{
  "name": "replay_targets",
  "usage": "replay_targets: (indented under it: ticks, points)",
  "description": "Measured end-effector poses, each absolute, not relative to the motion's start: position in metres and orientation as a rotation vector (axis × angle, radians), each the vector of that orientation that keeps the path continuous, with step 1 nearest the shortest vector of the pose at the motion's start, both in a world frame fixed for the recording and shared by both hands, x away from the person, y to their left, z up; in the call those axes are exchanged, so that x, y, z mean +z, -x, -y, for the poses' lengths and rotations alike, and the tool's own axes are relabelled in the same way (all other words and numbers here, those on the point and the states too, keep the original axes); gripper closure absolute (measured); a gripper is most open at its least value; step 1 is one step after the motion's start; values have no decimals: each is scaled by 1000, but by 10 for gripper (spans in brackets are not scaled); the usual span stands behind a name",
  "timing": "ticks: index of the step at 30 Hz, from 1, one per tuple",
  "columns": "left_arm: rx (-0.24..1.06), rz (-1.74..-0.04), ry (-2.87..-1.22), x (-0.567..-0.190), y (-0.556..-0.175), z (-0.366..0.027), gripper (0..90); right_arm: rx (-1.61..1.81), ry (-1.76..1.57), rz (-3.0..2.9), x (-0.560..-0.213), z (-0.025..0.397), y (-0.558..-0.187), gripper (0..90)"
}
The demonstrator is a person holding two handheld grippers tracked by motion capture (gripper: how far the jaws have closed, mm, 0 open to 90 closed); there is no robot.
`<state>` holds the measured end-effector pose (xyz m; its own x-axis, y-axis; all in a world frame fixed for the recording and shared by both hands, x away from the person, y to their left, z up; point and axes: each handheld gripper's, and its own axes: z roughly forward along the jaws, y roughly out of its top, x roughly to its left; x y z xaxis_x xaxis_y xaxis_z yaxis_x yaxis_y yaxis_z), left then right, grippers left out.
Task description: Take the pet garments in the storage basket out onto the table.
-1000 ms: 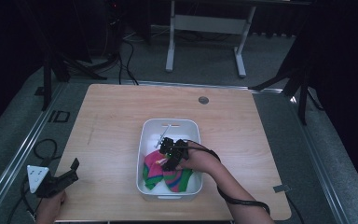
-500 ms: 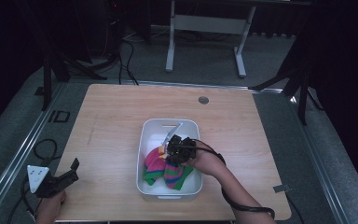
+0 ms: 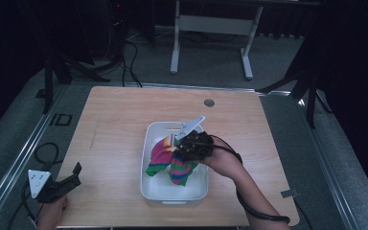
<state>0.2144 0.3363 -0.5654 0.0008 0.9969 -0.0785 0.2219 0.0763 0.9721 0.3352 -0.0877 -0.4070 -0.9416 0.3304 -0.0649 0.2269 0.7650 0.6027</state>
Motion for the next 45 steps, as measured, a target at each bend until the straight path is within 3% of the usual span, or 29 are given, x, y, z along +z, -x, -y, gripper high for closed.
replay_targets:
  ticks: [19,45]
  points:
    - [1032,-1401,-1317,-565,-214,-336,9,1144,-455,-2575,-343,132,-326,782]
    - [1040,-1401,-1332,-565,-215,-335,9,1093,-797,-2346,-341,277,-330,780]
